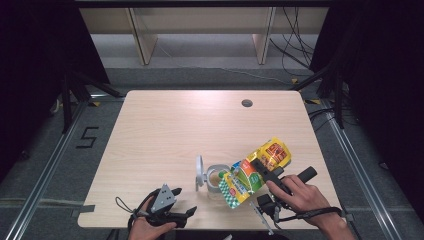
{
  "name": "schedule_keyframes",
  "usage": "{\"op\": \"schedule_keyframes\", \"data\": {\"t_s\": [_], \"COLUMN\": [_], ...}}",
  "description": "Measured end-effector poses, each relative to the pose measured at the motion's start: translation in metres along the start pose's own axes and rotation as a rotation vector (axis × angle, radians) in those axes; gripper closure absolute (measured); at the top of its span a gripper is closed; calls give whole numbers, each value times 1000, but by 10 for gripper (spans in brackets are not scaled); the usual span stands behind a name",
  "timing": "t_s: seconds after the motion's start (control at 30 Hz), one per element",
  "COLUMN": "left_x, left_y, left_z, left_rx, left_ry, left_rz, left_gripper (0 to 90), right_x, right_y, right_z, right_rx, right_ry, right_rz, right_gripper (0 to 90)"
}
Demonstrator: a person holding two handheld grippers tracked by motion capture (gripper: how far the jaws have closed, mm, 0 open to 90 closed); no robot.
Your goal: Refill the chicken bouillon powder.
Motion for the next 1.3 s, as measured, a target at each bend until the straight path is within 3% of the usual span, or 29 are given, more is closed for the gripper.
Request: {"op": "schedule_keyframes", "data": {"t_s": [0.07, 0.13, 0.23, 0.5, 0.67, 1.3], "left_x": [0, -1, 0, 1, 0, 0], "left_y": [0, 0, -1, 0, 0, 0], "left_z": [0, 0, 1, 0, 0, 0], "left_rx": [3, 3, -13, -2, 0, 4], "left_ry": [3, 2, -7, -4, 0, 3], "left_rz": [0, 4, 6, -1, 1, 1], "left_gripper": [209, 209, 209, 209, 209, 209], "right_x": [0, 2, 0, -1, -1, -1], "right_y": [2, 2, 4, -2, -2, -2], "right_z": [0, 0, 0, 1, 3, 2], "right_rx": [14, -8, 12, -56, -67, -67], "right_ry": [8, -3, 16, 24, 20, 20], "right_rz": [6, 11, 13, 15, 11, 14], "right_gripper": [541, 542, 544, 546, 548, 551]}}
Point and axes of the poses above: each handheld gripper's, and its own axes: x roughly forward along the jaws, z roughly out of its top, y roughly to its left, the point moved 5 cm from there along x, roughly forward along the jaws, and after that the axes turned 11 degrees about -y, right-handed, at the moved point
